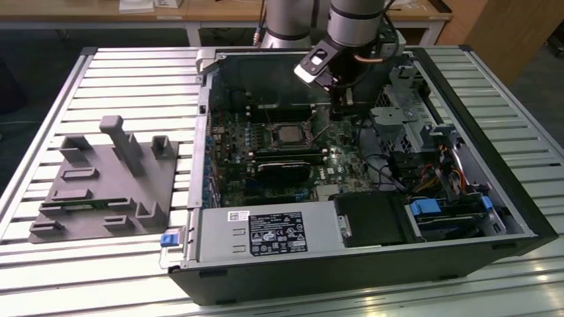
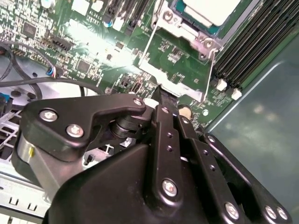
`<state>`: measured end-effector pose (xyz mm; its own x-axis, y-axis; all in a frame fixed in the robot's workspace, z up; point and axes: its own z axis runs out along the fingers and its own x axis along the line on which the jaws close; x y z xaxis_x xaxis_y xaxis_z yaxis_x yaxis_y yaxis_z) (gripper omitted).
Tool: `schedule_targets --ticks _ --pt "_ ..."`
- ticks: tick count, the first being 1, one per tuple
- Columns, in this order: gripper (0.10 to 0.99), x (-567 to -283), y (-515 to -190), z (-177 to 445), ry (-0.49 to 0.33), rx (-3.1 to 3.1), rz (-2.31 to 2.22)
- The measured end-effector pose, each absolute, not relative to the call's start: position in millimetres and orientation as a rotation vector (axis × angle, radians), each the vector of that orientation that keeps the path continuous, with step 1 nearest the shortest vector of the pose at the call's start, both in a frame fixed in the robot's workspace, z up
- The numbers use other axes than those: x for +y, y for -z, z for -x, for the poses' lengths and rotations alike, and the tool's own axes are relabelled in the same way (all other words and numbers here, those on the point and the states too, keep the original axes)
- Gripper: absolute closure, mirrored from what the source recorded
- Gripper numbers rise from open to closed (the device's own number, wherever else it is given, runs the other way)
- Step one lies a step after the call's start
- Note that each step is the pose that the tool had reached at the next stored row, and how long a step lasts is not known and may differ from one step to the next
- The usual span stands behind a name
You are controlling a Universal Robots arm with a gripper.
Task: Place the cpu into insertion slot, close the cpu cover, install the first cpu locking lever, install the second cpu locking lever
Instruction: 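Close the cpu cover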
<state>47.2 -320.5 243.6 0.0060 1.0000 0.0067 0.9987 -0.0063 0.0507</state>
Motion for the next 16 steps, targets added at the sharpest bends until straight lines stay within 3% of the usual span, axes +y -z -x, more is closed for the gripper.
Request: schedule_targets --ticks 16 --pt "0.980 -321 -244 -10 -0.067 2.190 -2.204"
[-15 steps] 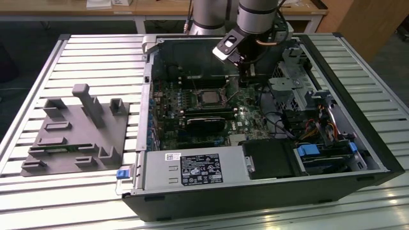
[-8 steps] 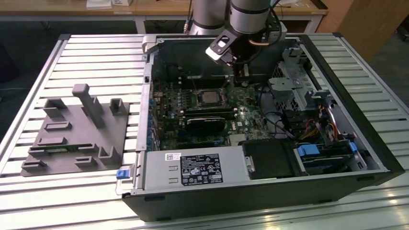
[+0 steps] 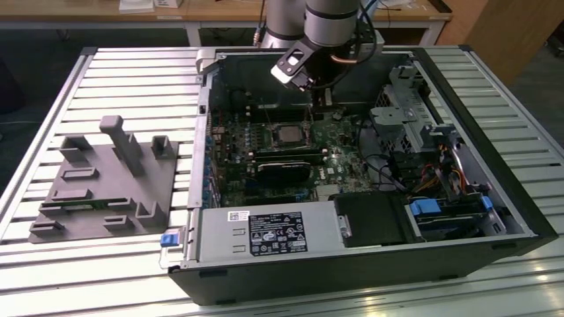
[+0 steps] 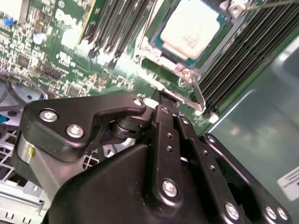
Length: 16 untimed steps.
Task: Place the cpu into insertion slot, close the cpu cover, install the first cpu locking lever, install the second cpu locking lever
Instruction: 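Close the cpu cover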
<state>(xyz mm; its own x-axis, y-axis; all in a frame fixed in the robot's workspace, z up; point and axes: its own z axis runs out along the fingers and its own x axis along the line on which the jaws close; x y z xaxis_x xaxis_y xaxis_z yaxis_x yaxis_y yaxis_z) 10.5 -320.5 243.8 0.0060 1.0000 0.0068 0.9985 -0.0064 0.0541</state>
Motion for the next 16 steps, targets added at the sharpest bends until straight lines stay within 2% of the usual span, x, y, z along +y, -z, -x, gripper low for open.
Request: schedule_targets --ticks 16 --pt "0.980 -321 -240 11 -0.066 2.191 -2.204"
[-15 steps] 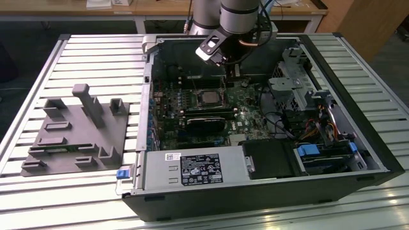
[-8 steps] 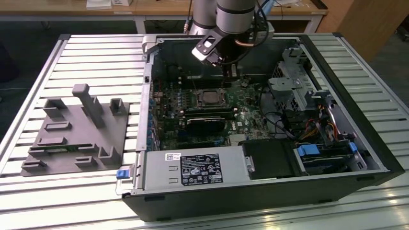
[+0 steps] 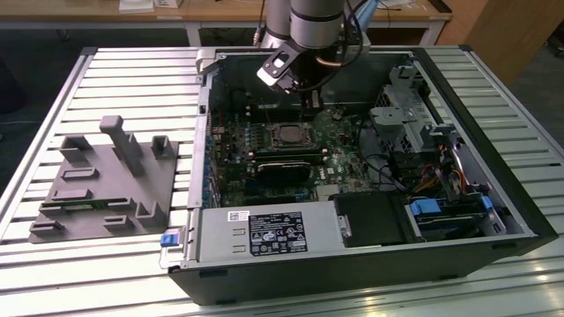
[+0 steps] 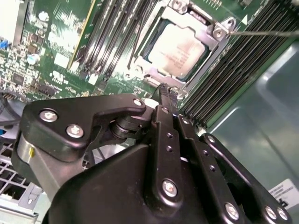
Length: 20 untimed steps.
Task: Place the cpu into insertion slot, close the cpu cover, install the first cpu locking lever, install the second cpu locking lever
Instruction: 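Close the cpu cover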
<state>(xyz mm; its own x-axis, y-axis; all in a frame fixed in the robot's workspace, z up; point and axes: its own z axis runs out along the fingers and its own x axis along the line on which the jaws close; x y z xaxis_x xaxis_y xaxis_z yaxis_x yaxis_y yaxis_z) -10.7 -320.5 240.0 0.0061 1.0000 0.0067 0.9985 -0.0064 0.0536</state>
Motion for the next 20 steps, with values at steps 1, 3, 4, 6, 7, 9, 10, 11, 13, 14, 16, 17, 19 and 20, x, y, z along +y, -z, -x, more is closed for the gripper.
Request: schedule_targets --ticks 1,3,4,6,7,9,10,11,13,14,16,17,19,20 --pt "0.980 -321 -239 12 -0.065 2.191 -2.204" --pt "0.980 -321 -238 16 -0.064 2.191 -2.205" --pt "0.980 -321 -237 17 -0.062 2.192 -2.205" --pt "0.980 -321 -236 20 -0.059 2.193 -2.206" --pt "0.980 -321 -235 22 -0.058 2.193 -2.207" --pt "0.980 -322 -233 25 -0.055 2.194 -2.208" --pt "0.980 -322 -232 27 -0.053 2.194 -2.208" --pt "0.980 -322 -232 28 -0.051 2.195 -2.209" --pt "0.980 -322 -230 31 -0.047 2.196 -2.210" --pt "0.980 -323 -229 33 -0.046 2.197 -2.210" --pt "0.980 -323 -227 34 -0.041 2.199 -2.212" --pt "0.980 -323 -226 34 -0.039 2.200 -2.213" --pt "0.980 -323 -226 34 -0.038 2.200 -2.213" --pt "0.980 -323 -226 34 -0.038 2.200 -2.213"
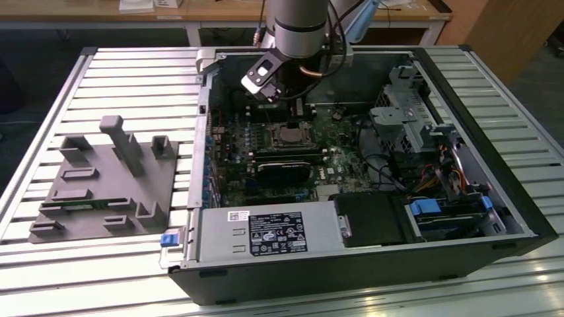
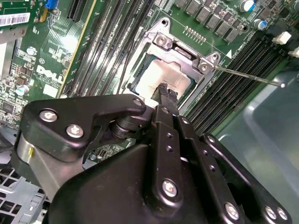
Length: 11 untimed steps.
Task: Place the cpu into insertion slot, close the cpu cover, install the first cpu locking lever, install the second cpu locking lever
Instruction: 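Close the cpu cover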
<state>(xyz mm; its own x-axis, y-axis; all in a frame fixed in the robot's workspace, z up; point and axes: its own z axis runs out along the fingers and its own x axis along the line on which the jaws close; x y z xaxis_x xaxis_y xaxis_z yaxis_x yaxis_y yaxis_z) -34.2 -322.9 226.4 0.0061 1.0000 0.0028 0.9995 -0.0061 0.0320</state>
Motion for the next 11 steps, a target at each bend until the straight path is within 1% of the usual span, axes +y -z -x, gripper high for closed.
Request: schedule_targets --ticks 11 --pt "0.980 -322.8 -226.0 34.3 -0.041 2.343 -2.064"
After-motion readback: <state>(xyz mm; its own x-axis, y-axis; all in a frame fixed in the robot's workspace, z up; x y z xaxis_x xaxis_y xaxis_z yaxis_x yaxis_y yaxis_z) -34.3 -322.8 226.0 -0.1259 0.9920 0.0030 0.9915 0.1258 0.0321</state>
